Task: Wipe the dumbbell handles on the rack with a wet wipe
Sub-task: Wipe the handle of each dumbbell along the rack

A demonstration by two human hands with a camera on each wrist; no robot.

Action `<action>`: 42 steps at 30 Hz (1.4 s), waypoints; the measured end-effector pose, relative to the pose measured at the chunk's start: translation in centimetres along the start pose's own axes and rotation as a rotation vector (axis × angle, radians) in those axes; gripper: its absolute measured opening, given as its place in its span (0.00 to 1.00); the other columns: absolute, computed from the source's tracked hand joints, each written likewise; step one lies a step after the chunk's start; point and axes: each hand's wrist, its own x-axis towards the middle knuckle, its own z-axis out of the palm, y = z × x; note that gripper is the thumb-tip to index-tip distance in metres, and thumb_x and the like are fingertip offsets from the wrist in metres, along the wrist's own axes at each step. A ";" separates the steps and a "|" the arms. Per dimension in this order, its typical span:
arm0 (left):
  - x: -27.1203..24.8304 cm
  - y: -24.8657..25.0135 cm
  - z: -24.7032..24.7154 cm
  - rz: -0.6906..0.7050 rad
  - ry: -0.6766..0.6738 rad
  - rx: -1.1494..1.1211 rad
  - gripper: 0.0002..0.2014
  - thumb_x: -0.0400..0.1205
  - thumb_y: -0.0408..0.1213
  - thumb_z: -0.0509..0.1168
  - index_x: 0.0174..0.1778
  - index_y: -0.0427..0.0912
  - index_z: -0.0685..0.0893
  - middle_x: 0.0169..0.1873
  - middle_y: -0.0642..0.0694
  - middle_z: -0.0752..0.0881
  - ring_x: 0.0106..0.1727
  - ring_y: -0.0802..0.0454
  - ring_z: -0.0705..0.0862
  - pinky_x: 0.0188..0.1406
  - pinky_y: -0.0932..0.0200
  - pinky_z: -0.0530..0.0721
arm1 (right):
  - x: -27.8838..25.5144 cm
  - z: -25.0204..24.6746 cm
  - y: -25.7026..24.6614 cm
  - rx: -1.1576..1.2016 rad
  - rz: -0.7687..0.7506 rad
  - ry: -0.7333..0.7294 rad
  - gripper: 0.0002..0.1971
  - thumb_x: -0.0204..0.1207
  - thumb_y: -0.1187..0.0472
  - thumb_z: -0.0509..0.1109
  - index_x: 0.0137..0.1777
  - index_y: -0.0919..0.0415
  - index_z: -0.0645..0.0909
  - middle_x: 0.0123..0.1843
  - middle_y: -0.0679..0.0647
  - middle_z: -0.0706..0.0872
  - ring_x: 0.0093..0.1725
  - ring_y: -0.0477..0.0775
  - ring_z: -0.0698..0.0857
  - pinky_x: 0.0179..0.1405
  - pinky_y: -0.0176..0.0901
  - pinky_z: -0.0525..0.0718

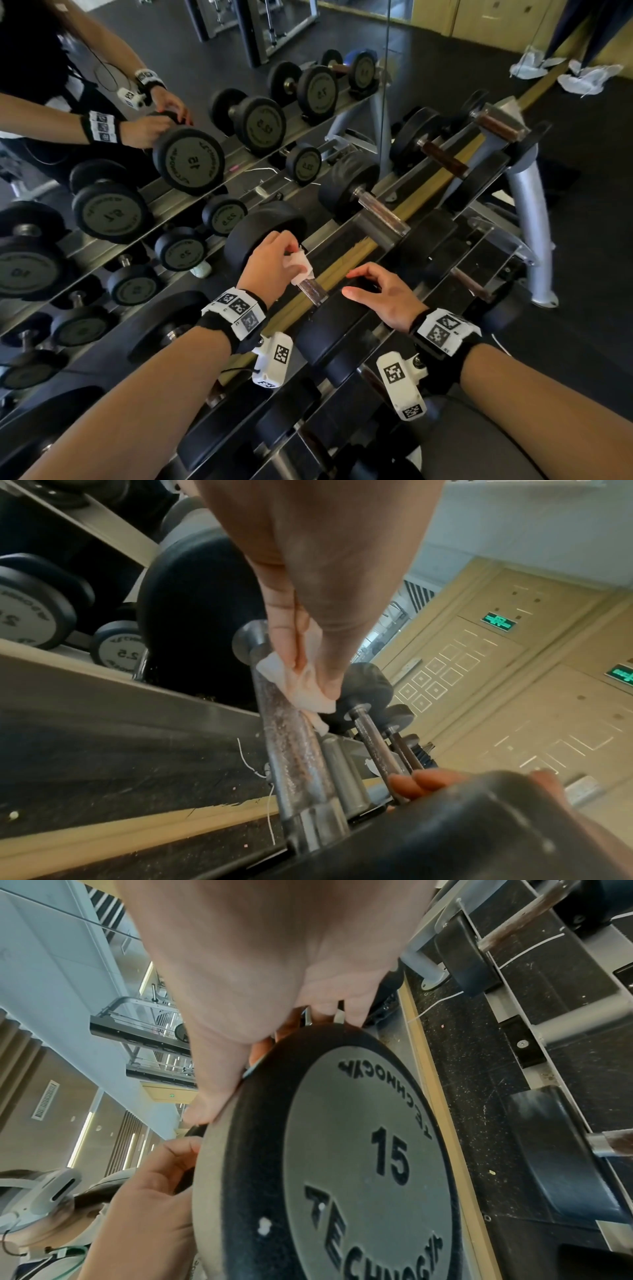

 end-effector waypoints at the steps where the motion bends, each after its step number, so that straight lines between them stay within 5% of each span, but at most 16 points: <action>1: 0.0 0.0 0.0 0.044 -0.014 0.007 0.11 0.74 0.37 0.77 0.49 0.49 0.83 0.51 0.55 0.78 0.49 0.57 0.80 0.50 0.64 0.76 | 0.0 0.0 0.1 0.002 -0.003 0.003 0.15 0.73 0.53 0.80 0.58 0.52 0.83 0.53 0.43 0.88 0.51 0.30 0.84 0.47 0.16 0.75; 5: 0.0 -0.8 -0.4 0.139 -0.133 0.138 0.16 0.79 0.41 0.73 0.63 0.44 0.88 0.62 0.52 0.85 0.64 0.56 0.80 0.62 0.80 0.65 | 0.1 0.0 0.2 0.002 -0.003 0.004 0.14 0.74 0.52 0.79 0.57 0.50 0.83 0.55 0.44 0.87 0.53 0.30 0.83 0.48 0.15 0.74; 9: -0.1 -1.3 -0.7 0.132 -0.205 0.266 0.21 0.81 0.44 0.70 0.71 0.50 0.83 0.69 0.54 0.82 0.72 0.55 0.76 0.72 0.60 0.70 | 0.1 0.1 0.4 0.004 -0.005 0.004 0.13 0.74 0.52 0.79 0.57 0.47 0.83 0.56 0.43 0.87 0.54 0.28 0.82 0.48 0.12 0.73; 14: 0.6 -0.7 -0.2 0.098 -0.198 0.267 0.15 0.83 0.40 0.69 0.66 0.48 0.87 0.62 0.45 0.84 0.65 0.49 0.80 0.66 0.60 0.72 | 0.1 0.1 0.4 -0.018 0.008 -0.005 0.14 0.73 0.49 0.78 0.57 0.44 0.82 0.55 0.41 0.86 0.54 0.29 0.82 0.48 0.14 0.74; 21: -1.4 1.0 1.4 0.239 -0.346 0.271 0.09 0.83 0.42 0.67 0.53 0.49 0.92 0.47 0.51 0.81 0.50 0.53 0.81 0.59 0.52 0.79 | 0.0 0.0 0.4 -0.026 0.000 -0.002 0.15 0.74 0.50 0.78 0.58 0.46 0.82 0.57 0.42 0.86 0.58 0.33 0.82 0.56 0.25 0.76; 24: -0.2 0.1 -0.2 0.186 -0.277 0.323 0.10 0.84 0.39 0.65 0.56 0.48 0.91 0.50 0.49 0.84 0.53 0.51 0.82 0.60 0.56 0.78 | 0.0 0.0 0.3 -0.017 0.008 -0.016 0.14 0.74 0.51 0.78 0.57 0.46 0.82 0.55 0.41 0.86 0.53 0.29 0.83 0.50 0.18 0.76; 28: 0.4 -0.8 -1.2 0.044 -0.087 0.262 0.11 0.82 0.36 0.67 0.57 0.48 0.91 0.48 0.47 0.86 0.54 0.49 0.84 0.54 0.64 0.72 | -0.1 0.0 0.2 0.014 0.023 -0.022 0.13 0.74 0.51 0.78 0.56 0.44 0.82 0.53 0.41 0.87 0.52 0.33 0.85 0.52 0.27 0.79; 32: -2.1 -0.1 1.5 0.071 -0.169 0.193 0.11 0.83 0.39 0.68 0.60 0.51 0.90 0.55 0.49 0.88 0.51 0.61 0.79 0.55 0.70 0.69 | -0.1 0.1 0.2 0.015 0.021 -0.016 0.13 0.73 0.51 0.79 0.57 0.44 0.82 0.54 0.42 0.87 0.54 0.37 0.86 0.59 0.37 0.81; 34: -2.4 -0.2 2.1 0.095 -0.222 0.230 0.11 0.83 0.42 0.68 0.60 0.53 0.90 0.55 0.50 0.88 0.54 0.58 0.82 0.57 0.69 0.70 | -0.1 0.0 0.2 0.009 0.020 -0.014 0.14 0.73 0.50 0.79 0.57 0.44 0.82 0.54 0.42 0.87 0.56 0.38 0.86 0.62 0.41 0.82; 37: -1.7 -0.9 1.0 0.002 -0.128 0.182 0.11 0.82 0.41 0.68 0.60 0.51 0.90 0.52 0.50 0.89 0.51 0.58 0.84 0.55 0.69 0.74 | -0.3 0.0 0.0 0.004 0.025 -0.019 0.17 0.71 0.46 0.78 0.58 0.43 0.82 0.57 0.44 0.86 0.60 0.43 0.85 0.66 0.47 0.82; 40: -1.0 -1.7 0.2 -0.158 0.055 0.003 0.11 0.82 0.40 0.70 0.59 0.49 0.90 0.46 0.48 0.92 0.44 0.55 0.88 0.53 0.55 0.87 | -0.5 0.1 -0.1 0.001 0.030 -0.017 0.17 0.71 0.45 0.78 0.59 0.43 0.82 0.58 0.46 0.85 0.61 0.46 0.84 0.68 0.53 0.82; 42: -1.6 -1.5 1.1 -0.229 0.049 -0.095 0.11 0.82 0.42 0.70 0.59 0.51 0.90 0.42 0.49 0.91 0.40 0.55 0.89 0.49 0.51 0.90 | -0.5 0.1 -0.1 0.001 0.031 -0.012 0.17 0.71 0.45 0.78 0.59 0.43 0.81 0.58 0.46 0.85 0.61 0.47 0.84 0.68 0.54 0.82</action>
